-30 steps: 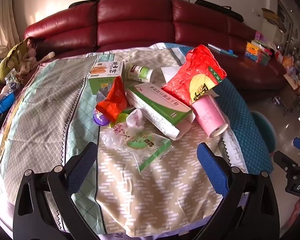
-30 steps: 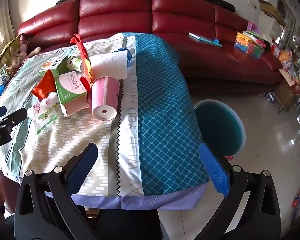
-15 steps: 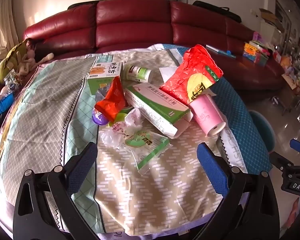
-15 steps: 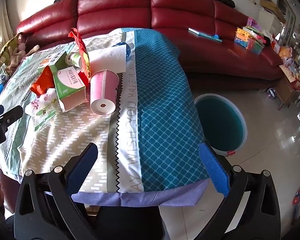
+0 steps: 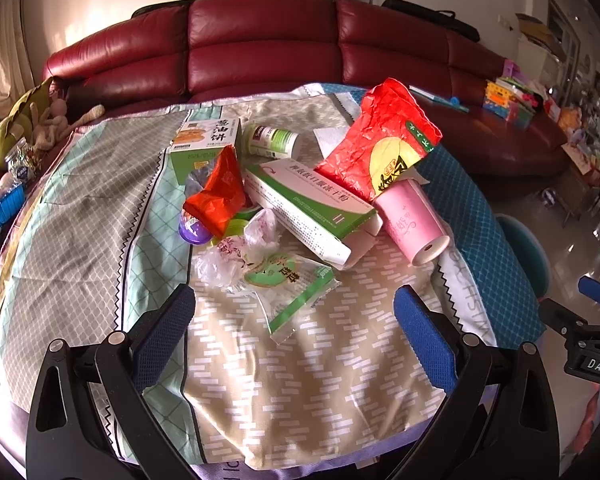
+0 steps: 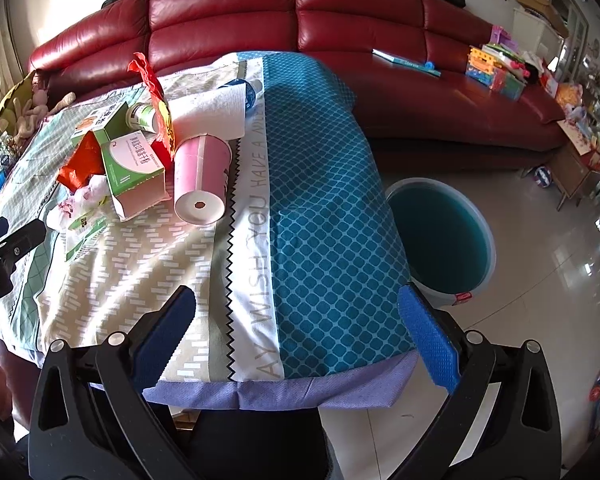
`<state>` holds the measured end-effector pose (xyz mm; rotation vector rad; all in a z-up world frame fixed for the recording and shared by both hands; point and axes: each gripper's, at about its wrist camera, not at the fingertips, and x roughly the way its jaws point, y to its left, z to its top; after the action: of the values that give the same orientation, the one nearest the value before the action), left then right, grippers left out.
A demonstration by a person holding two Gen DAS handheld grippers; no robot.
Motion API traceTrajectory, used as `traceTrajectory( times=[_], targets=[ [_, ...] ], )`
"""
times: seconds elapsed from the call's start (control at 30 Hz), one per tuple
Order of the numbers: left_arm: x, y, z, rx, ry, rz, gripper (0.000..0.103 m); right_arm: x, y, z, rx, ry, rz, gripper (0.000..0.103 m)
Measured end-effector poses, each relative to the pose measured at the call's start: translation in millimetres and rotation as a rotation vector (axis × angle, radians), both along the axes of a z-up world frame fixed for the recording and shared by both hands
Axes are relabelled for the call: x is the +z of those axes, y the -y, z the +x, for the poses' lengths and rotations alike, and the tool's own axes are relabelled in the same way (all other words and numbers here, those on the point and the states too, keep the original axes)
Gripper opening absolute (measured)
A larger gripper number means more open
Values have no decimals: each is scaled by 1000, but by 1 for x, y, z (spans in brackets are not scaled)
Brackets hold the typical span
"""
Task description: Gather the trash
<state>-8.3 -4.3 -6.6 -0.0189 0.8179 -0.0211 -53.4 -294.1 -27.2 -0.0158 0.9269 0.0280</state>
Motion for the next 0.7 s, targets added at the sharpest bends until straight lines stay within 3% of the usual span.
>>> traceTrajectory(
  times=[0.7],
  targets=[
    [-4, -3, 0, 8, -2, 5, 99, -4, 1, 3, -8, -13, 9, 97]
  ],
)
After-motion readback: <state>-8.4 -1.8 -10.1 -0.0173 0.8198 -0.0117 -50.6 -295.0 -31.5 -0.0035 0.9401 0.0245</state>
